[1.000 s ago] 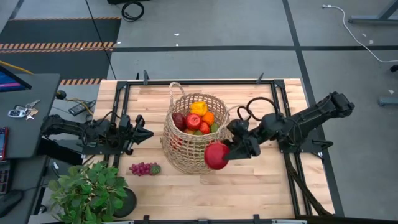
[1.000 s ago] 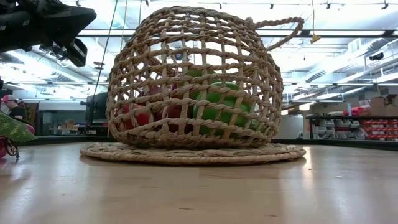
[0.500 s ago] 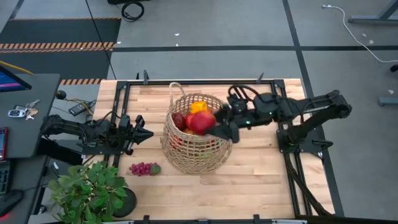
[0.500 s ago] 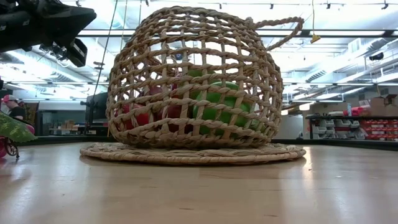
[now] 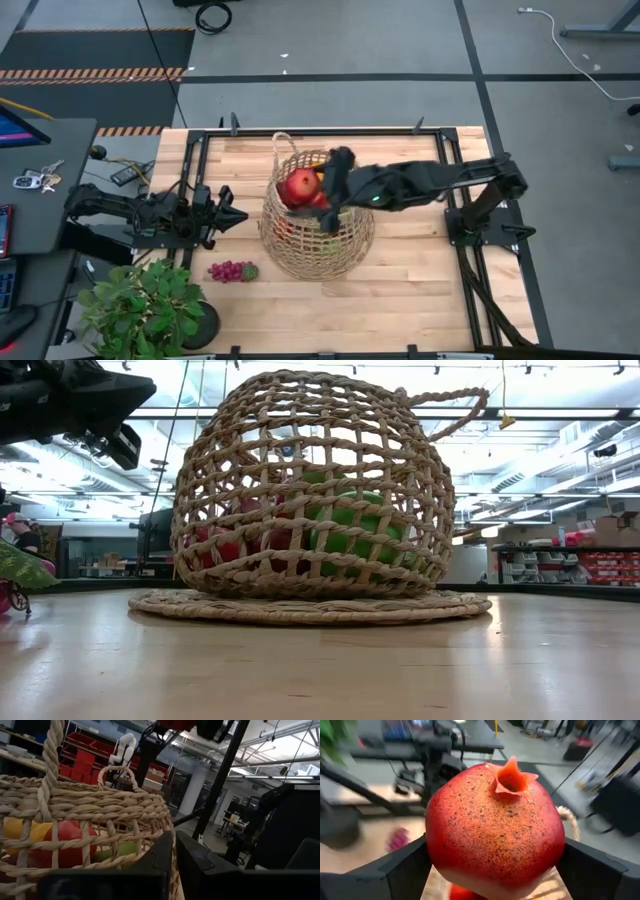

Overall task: Build produce basket
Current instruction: Put the red pomegranate into the brown basket

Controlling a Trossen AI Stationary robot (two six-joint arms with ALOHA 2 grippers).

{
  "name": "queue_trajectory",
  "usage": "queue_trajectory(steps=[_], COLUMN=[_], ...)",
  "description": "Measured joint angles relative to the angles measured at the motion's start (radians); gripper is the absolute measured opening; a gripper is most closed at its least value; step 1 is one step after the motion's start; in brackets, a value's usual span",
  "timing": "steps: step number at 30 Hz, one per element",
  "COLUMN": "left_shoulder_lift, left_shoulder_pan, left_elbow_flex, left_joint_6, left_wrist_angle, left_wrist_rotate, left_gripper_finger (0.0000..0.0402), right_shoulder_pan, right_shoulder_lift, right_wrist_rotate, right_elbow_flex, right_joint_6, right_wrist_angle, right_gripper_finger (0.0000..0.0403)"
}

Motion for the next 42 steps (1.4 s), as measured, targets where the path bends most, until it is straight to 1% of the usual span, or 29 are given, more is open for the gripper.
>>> queue_trajectory(steps=[4,8,10,12,19,22,25,27,30,32,37,42], left_shoulder_lift=[0.0,0.0,0.0,0.0,0.0,-0.001,0.003,0.006,0.009,0.008,0.009,0.009], left_shoulder_pan=[0.0,0.0,0.0,0.0,0.0,0.0,0.0,0.0,0.0,0.0,0.0,0.0], left_elbow_flex=[0.0,0.0,0.0,0.0,0.0,0.0,0.0,0.0,0.0,0.0,0.0,0.0], left_joint_6=[0.0,0.0,0.0,0.0,0.0,0.0,0.0,0.0,0.0,0.0,0.0,0.0], left_wrist_angle=[0.001,0.001,0.001,0.001,0.0,-0.001,0.005,0.002,-0.001,0.001,0.001,0.001], left_wrist_rotate=[0.0,0.0,0.0,0.0,0.0,0.0,0.0,0.0,0.0,0.0,0.0,0.0], left_gripper_finger=[0.0033,0.0035,0.0033,0.003,0.0033,0.0036,0.0033,0.0031,0.0028,0.0029,0.0036,0.0031], right_shoulder_pan=[-0.009,-0.027,-0.043,-0.066,-0.156,-0.184,-0.209,-0.222,-0.235,-0.238,-0.251,-0.277], right_shoulder_lift=[0.076,0.125,0.147,0.171,0.21,0.219,0.225,0.236,0.246,0.257,0.257,0.256], right_wrist_rotate=[0.068,0.195,0.256,0.289,0.291,0.265,0.204,0.16,0.049,-0.025,-0.144,-0.241], right_elbow_flex=[0.028,0.028,0.029,0.029,0.005,0.003,0.003,0.003,0.002,0.004,0.003,0.005], right_joint_6=[-0.229,-0.466,-0.554,-0.588,-0.586,-0.574,-0.563,-0.542,-0.495,-0.463,-0.379,-0.257], right_wrist_angle=[-0.002,-0.007,-0.013,-0.036,-0.127,-0.175,-0.233,-0.241,-0.284,-0.283,-0.299,-0.338], right_gripper_finger=[0.0385,0.0386,0.0386,0.0386,0.0387,0.0387,0.0387,0.0387,0.0387,0.0387,0.0387,0.0397])
